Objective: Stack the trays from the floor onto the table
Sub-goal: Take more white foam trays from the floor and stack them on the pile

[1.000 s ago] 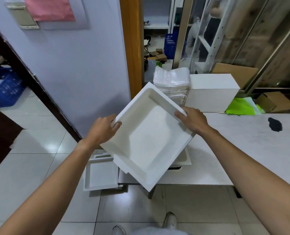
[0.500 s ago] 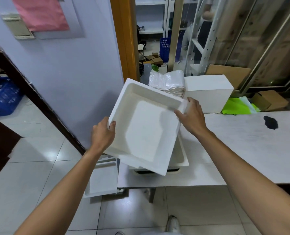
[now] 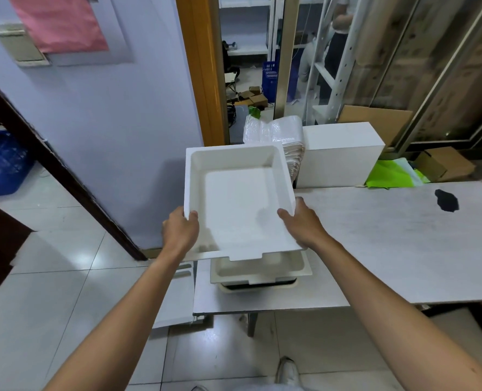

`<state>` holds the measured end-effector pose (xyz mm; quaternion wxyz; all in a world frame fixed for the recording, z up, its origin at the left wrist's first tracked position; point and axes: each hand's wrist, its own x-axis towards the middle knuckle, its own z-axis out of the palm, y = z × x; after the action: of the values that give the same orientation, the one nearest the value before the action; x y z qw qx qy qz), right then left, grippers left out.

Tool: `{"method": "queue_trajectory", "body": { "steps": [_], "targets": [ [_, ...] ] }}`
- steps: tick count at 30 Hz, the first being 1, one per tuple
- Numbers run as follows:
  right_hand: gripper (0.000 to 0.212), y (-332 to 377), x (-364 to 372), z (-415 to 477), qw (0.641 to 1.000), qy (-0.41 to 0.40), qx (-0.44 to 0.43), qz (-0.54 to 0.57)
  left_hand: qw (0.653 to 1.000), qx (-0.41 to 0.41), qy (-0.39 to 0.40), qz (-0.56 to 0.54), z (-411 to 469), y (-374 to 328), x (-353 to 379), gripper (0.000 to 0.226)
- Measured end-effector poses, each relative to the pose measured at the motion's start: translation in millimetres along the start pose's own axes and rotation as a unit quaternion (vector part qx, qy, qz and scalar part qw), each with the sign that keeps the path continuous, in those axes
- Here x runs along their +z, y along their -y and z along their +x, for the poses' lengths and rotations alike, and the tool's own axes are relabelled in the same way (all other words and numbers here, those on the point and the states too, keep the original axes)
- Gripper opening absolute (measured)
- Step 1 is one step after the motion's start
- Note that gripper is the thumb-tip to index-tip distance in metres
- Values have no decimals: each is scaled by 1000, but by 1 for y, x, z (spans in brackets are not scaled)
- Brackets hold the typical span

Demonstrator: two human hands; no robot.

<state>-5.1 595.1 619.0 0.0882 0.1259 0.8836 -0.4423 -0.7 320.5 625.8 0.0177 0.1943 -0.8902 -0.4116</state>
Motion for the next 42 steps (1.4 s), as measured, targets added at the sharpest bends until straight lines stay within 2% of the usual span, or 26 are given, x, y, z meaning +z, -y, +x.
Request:
{"method": "queue_trajectory", "body": {
  "steps": [3,7,9,14,19,28,42],
  "targets": [
    [27,-5,1,-2,1000,-8,4,-11,1000,-8,6,-6,-3,-1,2,31],
    [24,-9,-3,-4,1000,-3,9,-8,999,-22,19,-34,-7,4,3,31],
    [22,-13,-3,-4,1000,-10,17,-5,998,-31,34,-47,-9,6,5,24],
    [26,-20,-7,-5,999,-19,39,-19,997,-30,61,-25,-12,-1,5,30],
    [27,-28,-15,-8,998,-27,50,-11,996,-12,85,-5,-13,-5,7,27],
    [36,-42,-18,-12,997,-8,76,-29,992,-9,128,10,-22,1,22,30],
    [29,-56,-3,-11,993,5,110,-45,983,-50,175,32,-13,31,36,22]
  ]
}}
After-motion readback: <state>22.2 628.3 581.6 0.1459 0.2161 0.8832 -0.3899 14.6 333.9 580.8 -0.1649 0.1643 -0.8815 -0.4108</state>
